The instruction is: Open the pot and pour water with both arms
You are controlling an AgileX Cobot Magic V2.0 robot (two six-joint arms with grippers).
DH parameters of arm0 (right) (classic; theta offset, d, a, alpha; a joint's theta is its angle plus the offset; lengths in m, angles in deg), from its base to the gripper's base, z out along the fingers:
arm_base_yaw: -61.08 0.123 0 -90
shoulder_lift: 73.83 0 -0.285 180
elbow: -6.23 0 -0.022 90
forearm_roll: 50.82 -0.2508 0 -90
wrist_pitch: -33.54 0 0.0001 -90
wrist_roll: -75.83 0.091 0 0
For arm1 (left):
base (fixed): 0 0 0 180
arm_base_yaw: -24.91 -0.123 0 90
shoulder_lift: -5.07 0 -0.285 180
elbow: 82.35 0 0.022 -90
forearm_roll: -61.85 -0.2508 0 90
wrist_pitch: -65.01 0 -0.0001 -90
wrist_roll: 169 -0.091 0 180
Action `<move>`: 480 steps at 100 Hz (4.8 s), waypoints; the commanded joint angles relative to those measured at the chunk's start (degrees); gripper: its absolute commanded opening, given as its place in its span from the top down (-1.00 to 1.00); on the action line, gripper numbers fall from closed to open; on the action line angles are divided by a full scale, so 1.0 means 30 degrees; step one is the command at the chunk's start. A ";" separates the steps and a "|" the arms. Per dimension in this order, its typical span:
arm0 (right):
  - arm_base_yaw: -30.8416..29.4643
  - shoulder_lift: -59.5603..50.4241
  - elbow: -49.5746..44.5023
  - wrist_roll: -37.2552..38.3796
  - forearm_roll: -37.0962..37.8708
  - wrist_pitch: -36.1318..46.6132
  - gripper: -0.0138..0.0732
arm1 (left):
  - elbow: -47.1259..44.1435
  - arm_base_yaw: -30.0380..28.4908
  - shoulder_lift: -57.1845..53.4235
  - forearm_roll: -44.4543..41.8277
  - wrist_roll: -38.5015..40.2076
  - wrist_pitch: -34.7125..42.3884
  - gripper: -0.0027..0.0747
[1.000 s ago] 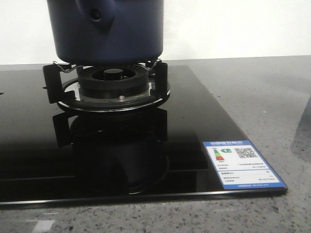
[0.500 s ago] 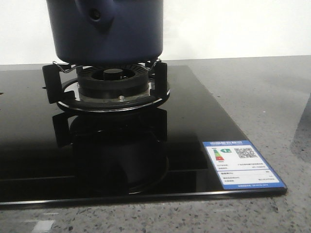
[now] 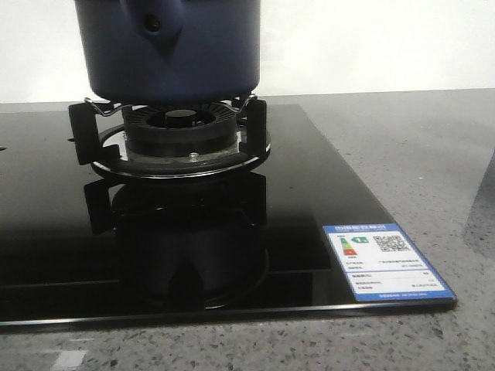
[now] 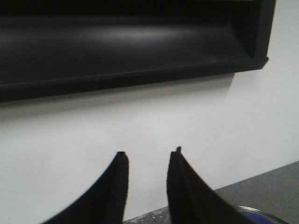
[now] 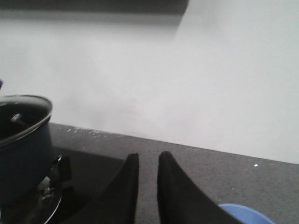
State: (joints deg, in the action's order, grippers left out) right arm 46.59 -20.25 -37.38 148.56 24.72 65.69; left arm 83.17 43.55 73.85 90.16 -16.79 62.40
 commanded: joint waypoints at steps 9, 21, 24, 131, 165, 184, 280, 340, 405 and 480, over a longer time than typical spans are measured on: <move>0.0026 -0.0379 0.0904 0.0056 -0.1320 -0.0045 0.84 | 0.0127 -0.1563 -0.2128 -0.0076 0.0016 -0.0045 0.98; 0.0026 -0.1500 0.0441 0.0056 -0.1320 0.0353 0.84 | -0.1940 -0.1891 -0.4028 -0.0166 0.0016 0.0871 0.98; 0.0026 -0.1924 0.0229 -0.0004 -0.1320 0.0354 0.84 | -0.2685 -0.1891 -0.4632 -0.0213 0.0016 0.1406 0.98; 0.0026 -1.3201 -0.9140 -0.0218 0.0061 -0.4210 0.84 | -1.7654 -0.1891 -1.8146 0.0806 0.0016 0.5011 0.98; 0.0026 -1.3201 -0.9140 -0.0218 0.0061 -0.4210 0.84 | -1.7654 -0.1891 -1.8146 0.0806 0.0016 0.5011 0.98; 0.0026 -1.3201 -0.9140 -0.0218 0.0061 -0.4210 0.84 | -1.7654 -0.1891 -1.8146 0.0806 0.0016 0.5011 0.98; 0.0026 -1.3167 -0.9140 -0.0218 0.0061 -0.4210 0.84 | -2.1102 -0.6354 -2.0973 -0.9179 1.0266 -0.0178 0.98; 0.0026 -1.3167 -0.9140 -0.0218 0.0061 -0.4250 0.84 | -2.1096 -0.6542 -2.0973 -0.9165 1.0266 -0.0122 0.98; 0.0026 -1.3167 -0.9140 -0.0354 -0.1561 -0.4640 0.84 | -2.1096 -0.6542 -2.0973 -0.9165 1.0266 -0.0122 0.98; 0.4914 -1.5827 -1.1871 -2.4058 -2.3324 -1.1633 0.84 | -2.1096 -0.6542 -2.0935 -0.9165 1.0266 -0.0092 0.98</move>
State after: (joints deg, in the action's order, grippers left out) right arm 61.99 -66.63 -71.56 70.82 -49.97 29.29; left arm 20.45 23.99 12.63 62.52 13.46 57.67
